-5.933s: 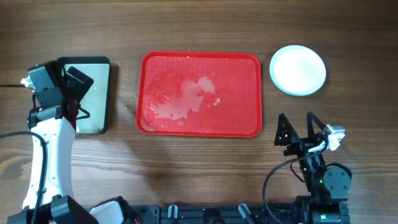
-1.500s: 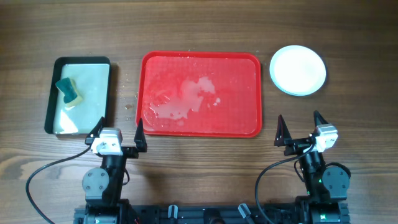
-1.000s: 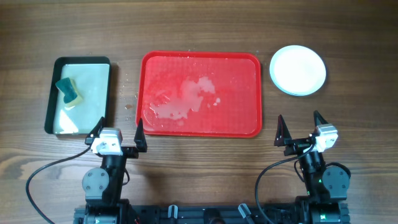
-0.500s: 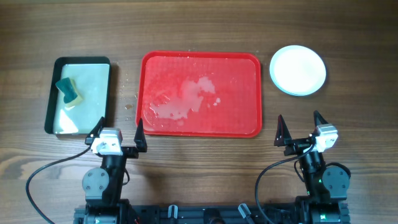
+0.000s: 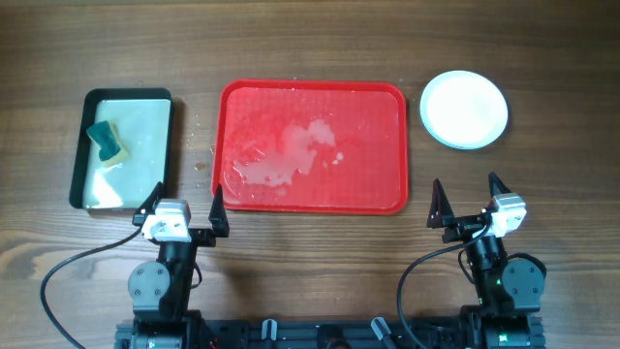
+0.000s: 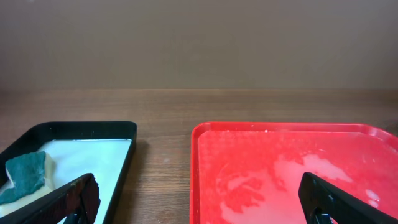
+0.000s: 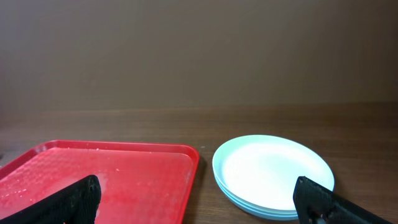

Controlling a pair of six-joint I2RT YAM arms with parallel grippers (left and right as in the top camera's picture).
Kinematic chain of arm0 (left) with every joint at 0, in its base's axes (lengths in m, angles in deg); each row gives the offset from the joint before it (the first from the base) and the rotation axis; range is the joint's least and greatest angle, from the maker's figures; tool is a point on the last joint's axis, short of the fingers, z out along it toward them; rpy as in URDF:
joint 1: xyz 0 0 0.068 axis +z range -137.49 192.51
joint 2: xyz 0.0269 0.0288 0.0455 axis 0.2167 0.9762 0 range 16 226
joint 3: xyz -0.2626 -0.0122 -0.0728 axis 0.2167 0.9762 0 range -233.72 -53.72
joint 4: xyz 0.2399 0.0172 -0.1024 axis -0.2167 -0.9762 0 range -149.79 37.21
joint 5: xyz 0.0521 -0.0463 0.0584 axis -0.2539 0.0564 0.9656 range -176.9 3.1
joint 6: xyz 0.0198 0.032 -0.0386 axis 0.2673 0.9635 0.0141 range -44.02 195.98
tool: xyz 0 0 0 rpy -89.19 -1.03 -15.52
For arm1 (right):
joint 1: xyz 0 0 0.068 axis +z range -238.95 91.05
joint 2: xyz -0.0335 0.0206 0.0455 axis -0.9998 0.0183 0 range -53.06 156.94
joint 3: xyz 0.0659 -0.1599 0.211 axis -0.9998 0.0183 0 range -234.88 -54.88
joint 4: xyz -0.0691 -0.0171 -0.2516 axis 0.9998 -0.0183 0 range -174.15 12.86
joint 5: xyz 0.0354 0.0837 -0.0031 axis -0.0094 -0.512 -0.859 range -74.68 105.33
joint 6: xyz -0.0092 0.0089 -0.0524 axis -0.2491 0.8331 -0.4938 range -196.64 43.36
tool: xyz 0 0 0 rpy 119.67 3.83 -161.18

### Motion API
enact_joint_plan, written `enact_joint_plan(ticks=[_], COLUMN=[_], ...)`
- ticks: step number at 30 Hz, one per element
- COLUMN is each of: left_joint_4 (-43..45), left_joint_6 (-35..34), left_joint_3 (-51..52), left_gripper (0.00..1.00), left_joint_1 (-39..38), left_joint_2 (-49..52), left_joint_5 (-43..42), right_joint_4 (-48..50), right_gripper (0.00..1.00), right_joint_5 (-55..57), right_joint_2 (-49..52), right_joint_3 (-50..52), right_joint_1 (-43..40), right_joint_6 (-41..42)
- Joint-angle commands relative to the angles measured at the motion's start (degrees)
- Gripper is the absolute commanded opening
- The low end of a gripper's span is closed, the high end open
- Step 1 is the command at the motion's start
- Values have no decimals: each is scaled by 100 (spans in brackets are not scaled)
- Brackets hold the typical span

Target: Clean dirty plates on tray and stack at the side

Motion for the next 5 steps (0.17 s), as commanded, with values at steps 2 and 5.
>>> enact_joint_plan(ticks=[2,5], left_joint_4=[-22,-22], left_joint_6=[107,107], left_joint_3=[37,37], left_gripper=[100,100], left_joint_1=[-33,-31], left_joint_2=[-63,-63], left_joint_5=[98,98], right_joint_4=[15,15], right_gripper=[100,100], right_joint_5=[57,55], right_joint_2=[-9,-9], right_joint_3=[15,15], right_joint_1=[33,33], right_joint_6=[-46,-44])
